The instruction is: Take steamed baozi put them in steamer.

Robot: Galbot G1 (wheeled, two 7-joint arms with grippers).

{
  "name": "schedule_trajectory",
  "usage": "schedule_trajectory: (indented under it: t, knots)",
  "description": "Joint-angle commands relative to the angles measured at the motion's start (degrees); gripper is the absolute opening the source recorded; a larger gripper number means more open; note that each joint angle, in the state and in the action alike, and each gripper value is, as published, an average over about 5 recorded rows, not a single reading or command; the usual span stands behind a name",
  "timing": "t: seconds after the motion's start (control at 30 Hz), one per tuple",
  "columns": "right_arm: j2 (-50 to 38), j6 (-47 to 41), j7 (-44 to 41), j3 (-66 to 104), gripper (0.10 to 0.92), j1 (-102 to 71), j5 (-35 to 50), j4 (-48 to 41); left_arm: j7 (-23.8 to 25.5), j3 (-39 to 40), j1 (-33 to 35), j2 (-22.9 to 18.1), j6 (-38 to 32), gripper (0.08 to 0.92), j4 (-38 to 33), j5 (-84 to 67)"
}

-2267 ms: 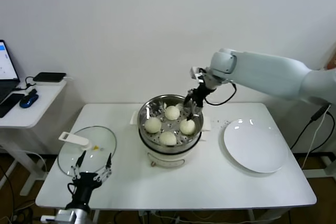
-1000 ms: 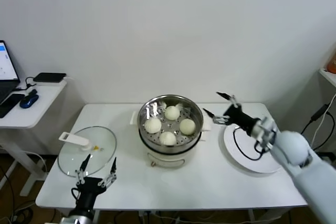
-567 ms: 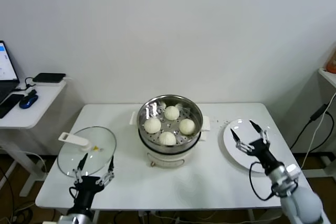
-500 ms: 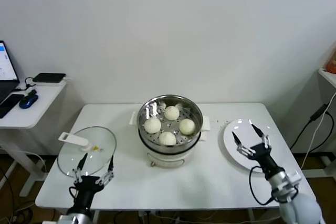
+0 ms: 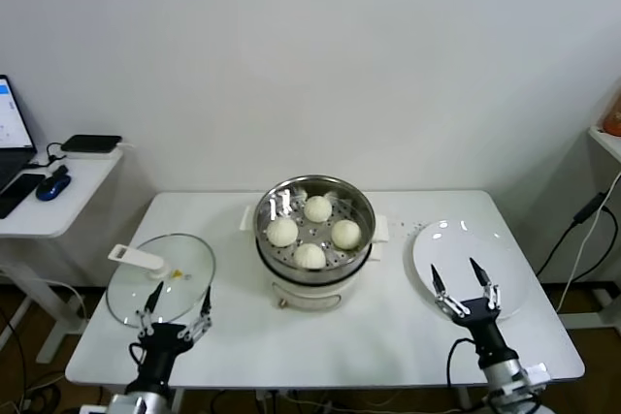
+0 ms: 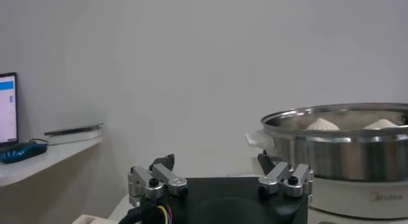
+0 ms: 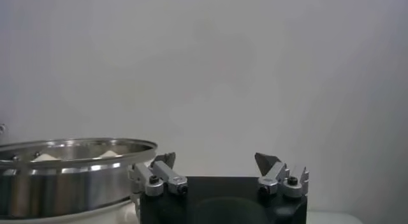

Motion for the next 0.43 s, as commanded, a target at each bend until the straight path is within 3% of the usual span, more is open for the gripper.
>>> schedule_trajectory:
  t: [0.03, 0.43]
  knots:
    - [2.8, 2.4, 1.0, -0.8, 0.823, -1.9, -0.1, 0.0, 0.4, -0.3, 0.2, -0.1, -0.2, 0.823, 0.0, -0.2]
    - [2.6, 2.5, 1.0, -1.0, 0.823, -1.6, -0.3, -0.3, 0.8, -0.7, 0.4, -0.3, -0.3, 0.823, 0.1, -0.4]
